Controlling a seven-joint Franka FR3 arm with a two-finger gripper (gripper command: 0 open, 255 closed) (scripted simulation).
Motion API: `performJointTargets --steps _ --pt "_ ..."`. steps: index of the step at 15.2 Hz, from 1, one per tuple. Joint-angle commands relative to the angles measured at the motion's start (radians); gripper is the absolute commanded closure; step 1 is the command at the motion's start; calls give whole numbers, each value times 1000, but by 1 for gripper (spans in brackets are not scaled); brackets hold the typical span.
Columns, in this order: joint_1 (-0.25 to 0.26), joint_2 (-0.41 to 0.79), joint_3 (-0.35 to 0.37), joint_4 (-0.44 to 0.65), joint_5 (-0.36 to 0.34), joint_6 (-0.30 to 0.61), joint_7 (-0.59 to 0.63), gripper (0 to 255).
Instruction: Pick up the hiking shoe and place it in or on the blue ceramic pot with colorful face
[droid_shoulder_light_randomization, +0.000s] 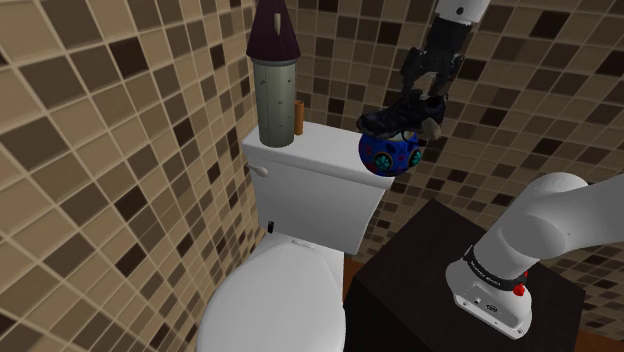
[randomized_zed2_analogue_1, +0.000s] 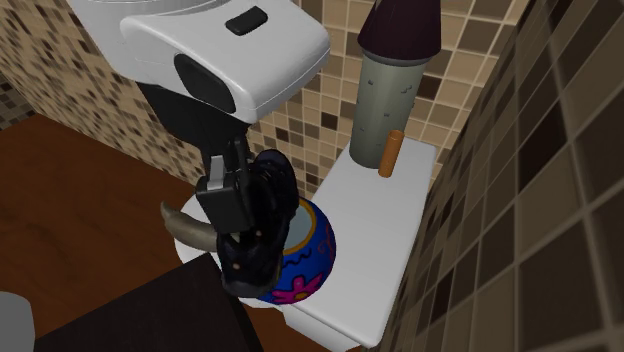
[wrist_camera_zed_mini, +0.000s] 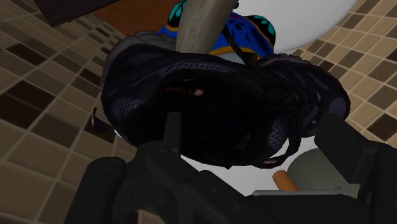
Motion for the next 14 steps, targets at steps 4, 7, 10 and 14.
performJointTargets --steps 4,7,10,14 --pt "-1 19 -7 82 -4 -64 0 0" --pt "-2 38 -13 157 -7 -120 1 0" --pt "-2 38 -13 157 -7 -120 1 0" --pt "-2 38 -13 157 -7 -120 1 0"
